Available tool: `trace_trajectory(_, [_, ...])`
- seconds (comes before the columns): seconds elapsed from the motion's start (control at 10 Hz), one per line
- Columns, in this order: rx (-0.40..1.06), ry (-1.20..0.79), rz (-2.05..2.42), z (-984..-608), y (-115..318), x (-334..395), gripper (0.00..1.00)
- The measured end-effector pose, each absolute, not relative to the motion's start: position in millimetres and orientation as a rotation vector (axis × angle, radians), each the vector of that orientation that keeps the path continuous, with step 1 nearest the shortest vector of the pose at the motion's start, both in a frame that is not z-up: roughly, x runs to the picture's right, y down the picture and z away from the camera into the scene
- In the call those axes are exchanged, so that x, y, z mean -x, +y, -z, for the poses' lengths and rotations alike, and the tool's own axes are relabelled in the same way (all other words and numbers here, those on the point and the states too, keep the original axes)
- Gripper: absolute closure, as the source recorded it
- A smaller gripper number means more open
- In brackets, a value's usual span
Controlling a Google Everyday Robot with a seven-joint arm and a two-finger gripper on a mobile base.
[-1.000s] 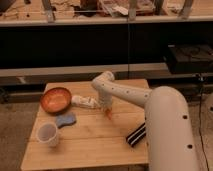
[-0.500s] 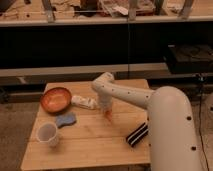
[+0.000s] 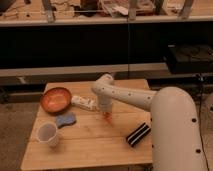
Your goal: Drag the pepper across the table
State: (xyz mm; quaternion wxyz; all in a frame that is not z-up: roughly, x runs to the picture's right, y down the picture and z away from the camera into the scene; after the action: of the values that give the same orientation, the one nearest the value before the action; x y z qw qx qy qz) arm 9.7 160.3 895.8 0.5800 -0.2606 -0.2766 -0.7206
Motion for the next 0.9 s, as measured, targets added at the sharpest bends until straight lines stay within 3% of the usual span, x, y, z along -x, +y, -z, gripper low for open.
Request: trace_trajectory(0.9, [0.625,-0.609,1.707,-859,197,-9,1.0])
